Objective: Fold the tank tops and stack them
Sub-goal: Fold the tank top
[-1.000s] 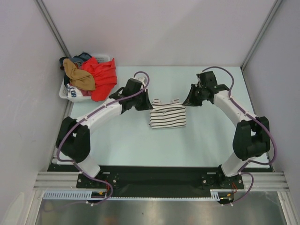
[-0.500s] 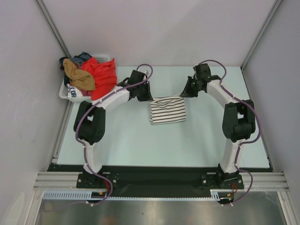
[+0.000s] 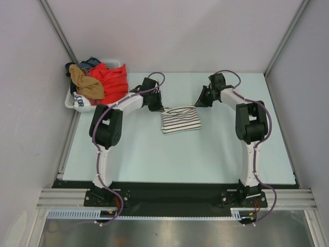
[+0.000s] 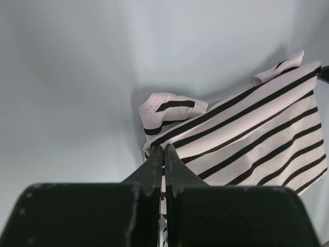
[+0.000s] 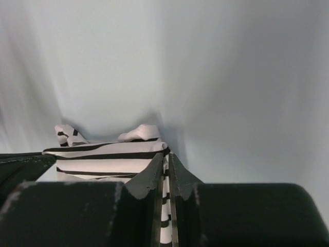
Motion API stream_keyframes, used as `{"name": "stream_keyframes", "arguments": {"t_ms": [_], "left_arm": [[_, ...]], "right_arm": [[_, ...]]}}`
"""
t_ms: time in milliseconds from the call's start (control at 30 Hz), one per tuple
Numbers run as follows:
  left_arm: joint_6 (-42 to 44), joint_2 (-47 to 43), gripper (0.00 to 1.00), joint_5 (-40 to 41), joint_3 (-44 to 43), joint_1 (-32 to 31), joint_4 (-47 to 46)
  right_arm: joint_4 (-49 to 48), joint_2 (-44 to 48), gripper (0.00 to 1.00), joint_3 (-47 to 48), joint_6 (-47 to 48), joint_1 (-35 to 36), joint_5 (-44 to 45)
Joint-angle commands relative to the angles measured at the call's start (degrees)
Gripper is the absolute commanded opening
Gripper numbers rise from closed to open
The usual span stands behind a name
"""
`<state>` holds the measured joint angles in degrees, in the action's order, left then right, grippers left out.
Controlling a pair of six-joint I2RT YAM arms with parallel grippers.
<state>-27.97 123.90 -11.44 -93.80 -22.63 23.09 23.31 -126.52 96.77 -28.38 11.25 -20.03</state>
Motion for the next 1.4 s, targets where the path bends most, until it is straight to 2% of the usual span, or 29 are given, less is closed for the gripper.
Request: {"name": "stream_keyframes", "arguments": {"t_ms": [0,100,167,200,233,267,300,367,467,633,733,767,800,833,867,900,1033,1067,1167,1367], "left_arm": [[1.1,0.5,0.01,-0.7,-3.6,2.2,-2.5],[1.4,0.2,0.06,-0.8,-4.3,2.2,-2.9],[1.5,0.1,0.13,-1.2,-4.7,2.2,-2.7],[1.7,0.0,0.22,-1.6,-5.0,2.2,-2.6],[1.8,-0.3,0.33,-2.0,-5.0,2.2,-2.5],[1.7,-0.6,0.54,-1.6,-5.0,2.3,-2.2],[1.6,-1.8,0.61,-1.1,-4.2,2.2,-2.3],[1.7,-3.7,0.73,-0.5,-2.6,2.3,-2.7],[2.6,-8.8,0.78,0.5,1.6,2.2,-4.5],[2.6,-17.5,0.73,-2.5,8.9,1.9,-7.4],[1.2,-19.5,0.58,-6.8,11.1,1.5,-10.6],[0.0,-19.3,0.44,-10.1,11.2,1.3,-12.0],[-0.5,-18.3,0.37,-11.6,10.7,1.0,-12.5],[-0.9,-17.5,0.33,-12.5,10.3,0.4,-13.1],[-1.7,-16.4,0.23,-13.9,9.6,0.1,-13.2],[-2.0,-14.2,0.2,-14.5,8.1,-0.1,-13.1],[-4.0,-9.7,0.11,-16.9,6.5,-1.0,-15.6],[-4.2,-7.6,0.11,-17.5,5.7,-1.0,-15.8],[-4.2,-2.8,0.1,-17.9,3.4,-1.0,-16.6],[-1.4,8.2,0.05,-13.9,-6.7,0.7,-11.8]], "right_arm": [[-6.0,-0.7,0.13,2.9,-0.5,-1.1,-0.4],[-7.7,-0.7,0.14,2.6,-1.0,-1.1,-1.8],[-8.2,-0.6,0.2,2.6,-1.2,-1.1,-2.8],[-8.5,-0.3,0.35,2.5,-1.3,-1.0,-3.3],[-8.5,0.0,0.45,2.5,-1.2,-0.8,-3.1],[-8.6,0.5,0.53,2.1,-1.2,-0.8,-2.7],[-9.3,2.2,0.59,0.7,-0.9,-0.7,-2.7],[-10.9,4.4,0.59,-1.9,-0.6,-0.6,-4.0],[-13.4,9.2,0.54,-7.0,-0.2,-0.7,-6.5],[-17.5,15.3,0.38,-14.4,0.3,-0.2,-15.9],[-20.1,17.3,0.27,-18.3,-0.4,1.5,-22.5],[-20.1,17.5,0.24,-19.2,-0.8,2.6,-23.6],[-20.8,17.4,0.17,-19.7,-1.0,3.3,-24.8],[-21.0,17.2,0.14,-20.1,-1.1,4.0,-26.0],[-20.9,16.9,0.1,-20.6,-1.1,5.2,-26.0],[-20.5,16.5,0.0,-20.9,-1.0,5.7,-26.1],[-29.1,14.1,0.0,-26.0,-6.0,6.2,-32.6],[-33.2,13.4,0.0,-27.1,-6.9,6.1,-33.9],[-37.4,9.9,0.0,-29.4,-8.9,6.0,-36.5],[-37.2,1.7,0.0,-30.1,-10.6,5.1,-36.0]]}}
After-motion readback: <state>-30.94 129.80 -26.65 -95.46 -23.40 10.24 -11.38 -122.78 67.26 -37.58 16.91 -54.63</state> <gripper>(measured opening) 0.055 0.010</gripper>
